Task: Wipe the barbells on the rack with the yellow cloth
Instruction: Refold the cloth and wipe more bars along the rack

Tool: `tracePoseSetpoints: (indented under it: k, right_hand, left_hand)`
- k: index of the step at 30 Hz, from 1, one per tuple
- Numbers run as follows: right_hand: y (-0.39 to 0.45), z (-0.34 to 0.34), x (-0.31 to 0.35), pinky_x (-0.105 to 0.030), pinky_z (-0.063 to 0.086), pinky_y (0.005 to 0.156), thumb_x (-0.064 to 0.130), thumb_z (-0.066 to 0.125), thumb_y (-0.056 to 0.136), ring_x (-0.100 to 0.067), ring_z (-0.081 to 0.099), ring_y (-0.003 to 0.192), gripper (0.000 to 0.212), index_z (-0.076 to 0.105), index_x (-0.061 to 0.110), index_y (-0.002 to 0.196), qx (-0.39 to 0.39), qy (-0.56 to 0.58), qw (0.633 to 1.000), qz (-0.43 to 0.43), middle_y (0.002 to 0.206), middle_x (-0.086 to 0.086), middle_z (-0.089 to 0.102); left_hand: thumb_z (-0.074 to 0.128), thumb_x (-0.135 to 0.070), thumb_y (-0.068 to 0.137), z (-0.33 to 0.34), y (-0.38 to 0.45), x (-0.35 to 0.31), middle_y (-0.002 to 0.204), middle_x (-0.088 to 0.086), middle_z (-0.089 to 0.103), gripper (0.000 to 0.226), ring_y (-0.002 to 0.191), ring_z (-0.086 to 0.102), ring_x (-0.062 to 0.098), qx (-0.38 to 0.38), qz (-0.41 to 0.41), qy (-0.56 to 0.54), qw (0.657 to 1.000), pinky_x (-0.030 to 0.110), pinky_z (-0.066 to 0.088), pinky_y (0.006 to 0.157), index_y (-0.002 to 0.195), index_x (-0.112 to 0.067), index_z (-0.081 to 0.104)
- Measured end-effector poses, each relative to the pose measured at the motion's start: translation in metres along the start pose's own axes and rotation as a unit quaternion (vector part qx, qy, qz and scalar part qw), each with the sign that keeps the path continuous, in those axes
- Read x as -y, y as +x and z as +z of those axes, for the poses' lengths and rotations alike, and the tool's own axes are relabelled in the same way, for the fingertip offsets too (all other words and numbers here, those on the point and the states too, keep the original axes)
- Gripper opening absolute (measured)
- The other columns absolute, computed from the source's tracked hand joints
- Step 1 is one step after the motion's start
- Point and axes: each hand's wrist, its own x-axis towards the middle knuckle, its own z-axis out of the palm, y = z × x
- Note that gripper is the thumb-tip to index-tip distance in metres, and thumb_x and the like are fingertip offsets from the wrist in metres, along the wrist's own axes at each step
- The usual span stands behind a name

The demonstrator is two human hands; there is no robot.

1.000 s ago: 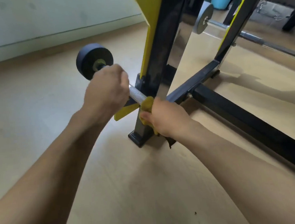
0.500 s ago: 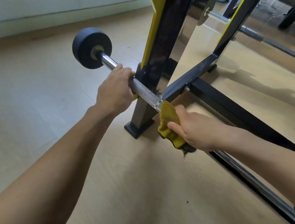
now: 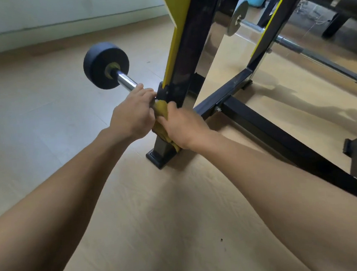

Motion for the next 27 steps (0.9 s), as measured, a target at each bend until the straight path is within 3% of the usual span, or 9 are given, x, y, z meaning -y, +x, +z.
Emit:
tracePoseSetpoints:
  k: [4, 7, 9, 16, 21, 24, 27]
  right_hand:
    - [-0.062, -0.014, -0.035, -0.037, 0.052, 0.064, 0.04, 0.034, 0.105, -0.021, 0.062, 0.075, 0.033, 0.04, 0.014, 0.123, 0.064, -0.026, 0.997, -0.038, 0.094, -0.003, 0.059]
    - [-0.099, -0.028, -0.058, -0.02, 0.039, 0.051, 0.042, 0.038, 0.104, -0.004, 0.056, 0.064, 0.025, 0.036, 0.021, 0.118, 0.143, -0.003, 0.99, -0.008, 0.079, 0.009, 0.054]
    - [-0.101, -0.029, -0.062, -0.018, 0.037, 0.051, 0.045, 0.037, 0.103, -0.006, 0.057, 0.064, 0.028, 0.034, 0.02, 0.115, 0.177, -0.026, 0.984, 0.003, 0.077, 0.007, 0.054]
    - [0.012, -0.018, 0.009, -0.03, 0.046, 0.068, 0.032, 0.042, 0.105, -0.022, 0.06, 0.089, 0.033, 0.044, 0.007, 0.126, 0.104, -0.044, 0.993, -0.022, 0.105, -0.006, 0.057]
    - [0.003, -0.008, -0.003, -0.025, 0.042, 0.055, 0.046, 0.036, 0.104, -0.012, 0.057, 0.072, 0.034, 0.04, 0.016, 0.12, 0.051, 0.032, 0.998, -0.006, 0.083, 0.004, 0.052]
    - [-0.046, -0.021, -0.036, -0.031, 0.052, 0.068, 0.047, 0.035, 0.104, -0.014, 0.062, 0.078, 0.042, 0.038, 0.015, 0.13, 0.136, 0.05, 0.989, -0.008, 0.092, 0.001, 0.06]
    - [-0.093, -0.035, -0.069, -0.029, 0.05, 0.074, 0.052, 0.034, 0.102, -0.013, 0.062, 0.084, 0.04, 0.038, 0.021, 0.126, 0.233, 0.046, 0.971, 0.033, 0.098, 0.0, 0.063]
  left_hand:
    - [0.045, -0.016, 0.1, -0.003, -0.001, 0.007, 0.146, 0.004, 0.05, 0.041, 0.145, 0.031, 0.025, -0.002, 0.027, 0.013, 1.0, 0.043, 0.029, 0.116, 0.14, -0.011, 0.051]
    - [0.046, -0.017, 0.1, 0.001, -0.001, 0.005, 0.146, 0.005, 0.051, 0.04, 0.144, 0.033, 0.027, -0.019, 0.032, 0.018, 0.999, 0.046, 0.025, 0.118, 0.139, -0.012, 0.052]
    - [0.046, -0.018, 0.1, 0.006, 0.0, 0.004, 0.145, 0.004, 0.051, 0.04, 0.144, 0.032, 0.026, -0.026, 0.031, 0.02, 0.999, 0.045, 0.021, 0.121, 0.139, -0.012, 0.052]
    - [0.044, -0.015, 0.099, 0.011, 0.003, 0.015, 0.145, 0.003, 0.051, 0.041, 0.145, 0.031, 0.022, -0.055, 0.013, -0.004, 0.998, 0.044, 0.021, 0.121, 0.138, -0.013, 0.054]
    - [0.041, -0.017, 0.1, 0.008, 0.005, 0.016, 0.146, 0.003, 0.05, 0.04, 0.145, 0.031, 0.024, -0.037, 0.027, 0.003, 0.999, 0.05, 0.021, 0.12, 0.138, -0.014, 0.053]
    - [0.042, -0.017, 0.1, 0.006, 0.004, 0.015, 0.146, 0.005, 0.051, 0.04, 0.144, 0.032, 0.025, -0.027, 0.037, 0.007, 0.999, 0.05, 0.021, 0.12, 0.137, -0.012, 0.053]
    - [0.043, -0.019, 0.1, 0.008, 0.002, 0.013, 0.146, 0.004, 0.05, 0.039, 0.144, 0.032, 0.025, -0.029, 0.033, 0.0, 0.999, 0.048, 0.02, 0.121, 0.137, -0.013, 0.053]
